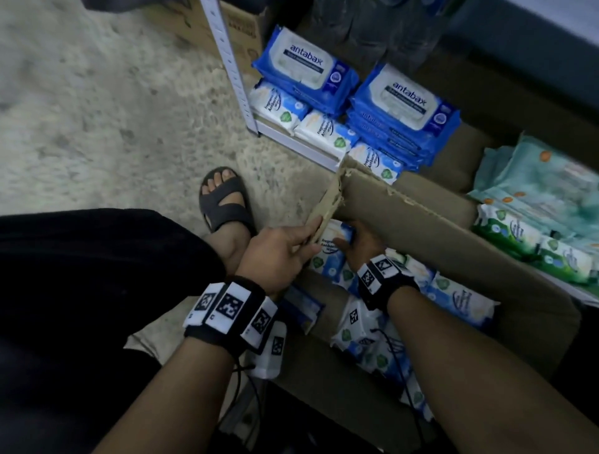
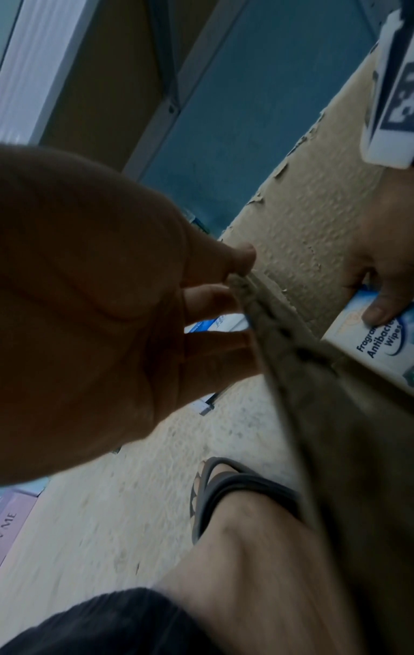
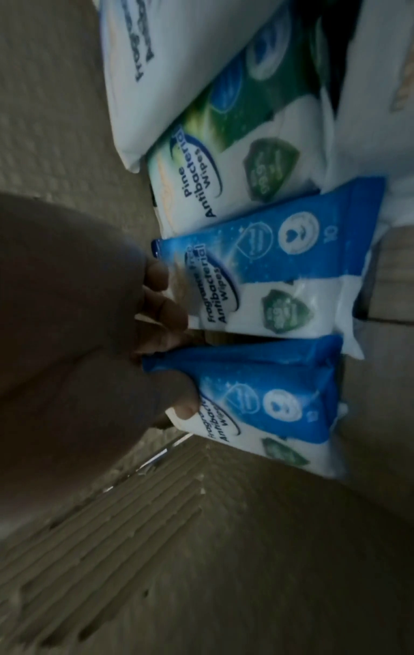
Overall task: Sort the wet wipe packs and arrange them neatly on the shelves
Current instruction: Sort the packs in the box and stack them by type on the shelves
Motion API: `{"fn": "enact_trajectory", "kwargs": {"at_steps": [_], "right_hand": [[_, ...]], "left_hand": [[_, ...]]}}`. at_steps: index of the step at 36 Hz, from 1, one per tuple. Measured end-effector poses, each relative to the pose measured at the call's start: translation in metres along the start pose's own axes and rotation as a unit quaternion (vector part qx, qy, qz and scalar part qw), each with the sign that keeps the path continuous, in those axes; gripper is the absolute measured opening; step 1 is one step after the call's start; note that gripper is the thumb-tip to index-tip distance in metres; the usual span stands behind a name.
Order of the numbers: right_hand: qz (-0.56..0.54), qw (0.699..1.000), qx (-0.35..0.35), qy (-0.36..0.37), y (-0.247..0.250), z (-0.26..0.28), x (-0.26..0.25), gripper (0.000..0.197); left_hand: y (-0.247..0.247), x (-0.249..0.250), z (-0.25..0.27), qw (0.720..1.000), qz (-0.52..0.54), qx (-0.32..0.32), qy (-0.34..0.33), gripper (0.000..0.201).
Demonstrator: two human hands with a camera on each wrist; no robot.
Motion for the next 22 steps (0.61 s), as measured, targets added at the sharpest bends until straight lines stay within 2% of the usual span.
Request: {"fn": "enact_trajectory", "kwargs": {"at_steps": [2,6,11,15,19,22], "right_hand": [[0.049,0.999,0.009,-0.005,0.004,0.0,0.003,0.049],[0.16,0.986,0.041,0.037,0.01,0.011,-0.001,0.054],[0.209,0.97,0.099,0.08,0.009,0.032,-0.015,0.049],[0.239,0.955,0.034,0.172,-0.007,0.04,-0.03,0.056],[0.263,0.951,-0.012,0.162,-0.019,0.041,-0.032,0.063],[0.278,0.946,-0.021,0.166,-0.022,0.038,-0.025,0.059]], "left_hand": [[0.001,-0.001,0.0,1.0,0.008,0.001,-0.004,0.048],[0.0,-0.003,0.0,1.0,0.016,-0.002,-0.01,0.048],[-0.002,-0.004,-0.001,0.999,0.039,-0.009,-0.011,0.049],[-0.003,-0.006,-0.001,0.999,0.052,-0.004,-0.012,0.05],[-0.005,-0.01,-0.002,0.998,0.059,-0.012,-0.01,0.05],[-0.007,-0.014,-0.003,0.998,0.062,-0.013,-0.016,0.052]]}}
Point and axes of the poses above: each hand's wrist, its own z-axis away from the middle knuckle, its own y-axis out of the back of the hand, x = y × z, the point moved 4 cm from there along -z, towards the middle knuckle, and after that the axes turned 1 degree about -y, right-handed, at the moved point
